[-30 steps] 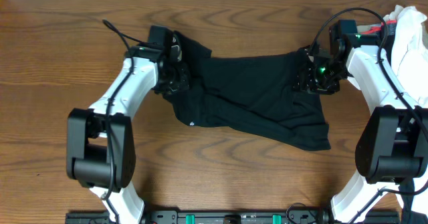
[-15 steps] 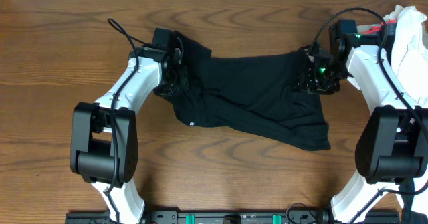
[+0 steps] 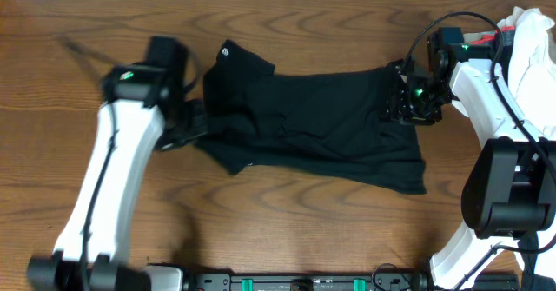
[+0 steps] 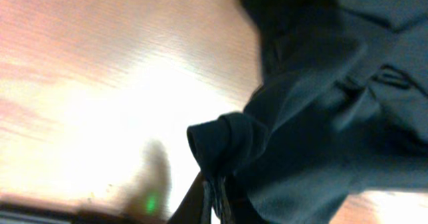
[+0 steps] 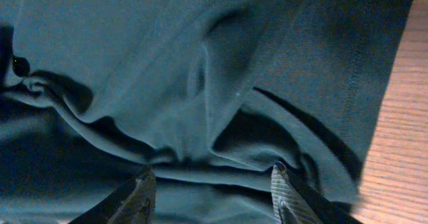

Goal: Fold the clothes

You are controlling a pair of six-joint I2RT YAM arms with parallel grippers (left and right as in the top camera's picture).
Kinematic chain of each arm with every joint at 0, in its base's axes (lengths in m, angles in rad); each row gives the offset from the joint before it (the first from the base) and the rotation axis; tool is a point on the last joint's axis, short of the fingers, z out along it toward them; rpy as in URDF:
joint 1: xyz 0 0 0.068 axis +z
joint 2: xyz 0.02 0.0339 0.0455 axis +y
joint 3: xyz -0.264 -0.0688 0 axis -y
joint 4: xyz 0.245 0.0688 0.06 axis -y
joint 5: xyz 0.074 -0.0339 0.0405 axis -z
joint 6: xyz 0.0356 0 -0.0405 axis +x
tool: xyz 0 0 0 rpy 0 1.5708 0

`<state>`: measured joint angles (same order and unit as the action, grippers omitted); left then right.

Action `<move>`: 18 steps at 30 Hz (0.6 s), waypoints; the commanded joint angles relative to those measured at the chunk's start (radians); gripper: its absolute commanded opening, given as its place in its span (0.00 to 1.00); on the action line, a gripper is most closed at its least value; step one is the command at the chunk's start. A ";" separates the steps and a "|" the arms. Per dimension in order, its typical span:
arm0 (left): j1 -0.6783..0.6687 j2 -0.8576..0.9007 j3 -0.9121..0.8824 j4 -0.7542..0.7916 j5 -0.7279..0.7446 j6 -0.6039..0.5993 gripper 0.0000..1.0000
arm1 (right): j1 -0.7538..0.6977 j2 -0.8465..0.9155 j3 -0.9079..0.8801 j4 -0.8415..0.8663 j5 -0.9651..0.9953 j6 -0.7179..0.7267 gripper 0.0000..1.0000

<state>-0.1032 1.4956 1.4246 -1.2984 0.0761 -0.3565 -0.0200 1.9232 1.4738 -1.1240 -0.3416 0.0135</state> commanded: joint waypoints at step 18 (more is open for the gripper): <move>0.153 -0.225 -0.010 -0.391 -0.082 -0.083 0.06 | 0.001 0.002 0.002 -0.065 0.053 -0.015 0.56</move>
<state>0.0444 1.2911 1.4200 -1.6115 0.0185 -0.4305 -0.0200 1.9232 1.4738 -1.1851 -0.2966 0.0135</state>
